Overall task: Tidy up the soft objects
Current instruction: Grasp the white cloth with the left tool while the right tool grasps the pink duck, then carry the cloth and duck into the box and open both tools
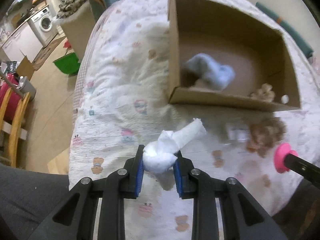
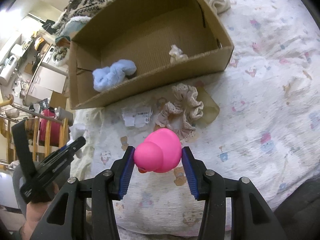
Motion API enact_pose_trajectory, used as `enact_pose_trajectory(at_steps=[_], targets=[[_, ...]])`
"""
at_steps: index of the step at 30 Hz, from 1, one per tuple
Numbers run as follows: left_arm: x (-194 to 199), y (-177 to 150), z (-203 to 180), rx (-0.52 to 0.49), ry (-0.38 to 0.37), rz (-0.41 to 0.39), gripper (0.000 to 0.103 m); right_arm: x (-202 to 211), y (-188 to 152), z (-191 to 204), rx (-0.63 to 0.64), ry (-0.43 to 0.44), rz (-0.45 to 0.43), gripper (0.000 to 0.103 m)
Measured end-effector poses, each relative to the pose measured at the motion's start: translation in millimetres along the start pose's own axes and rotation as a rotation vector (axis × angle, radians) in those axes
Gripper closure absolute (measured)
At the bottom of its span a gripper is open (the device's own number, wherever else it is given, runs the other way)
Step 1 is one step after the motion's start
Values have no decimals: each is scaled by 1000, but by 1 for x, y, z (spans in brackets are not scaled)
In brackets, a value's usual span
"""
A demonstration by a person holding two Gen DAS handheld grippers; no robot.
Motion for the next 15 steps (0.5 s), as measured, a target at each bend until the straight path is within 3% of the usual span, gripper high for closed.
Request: enact_pose_trajectory(at_steps=[15], targets=[[67, 29, -38, -50, -62, -110, 79, 60, 20, 17, 23, 36, -145, 53]])
Point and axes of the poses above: each gripper's, at about its wrist camera, not at the fingertips, and x roughly against the way its jaws point, z to its left, y to its top, the point moved 10 cm from there along -x, roughly the way its jaws point, and after that the axes turned 11 degrees about z, right-handed, at the moved point
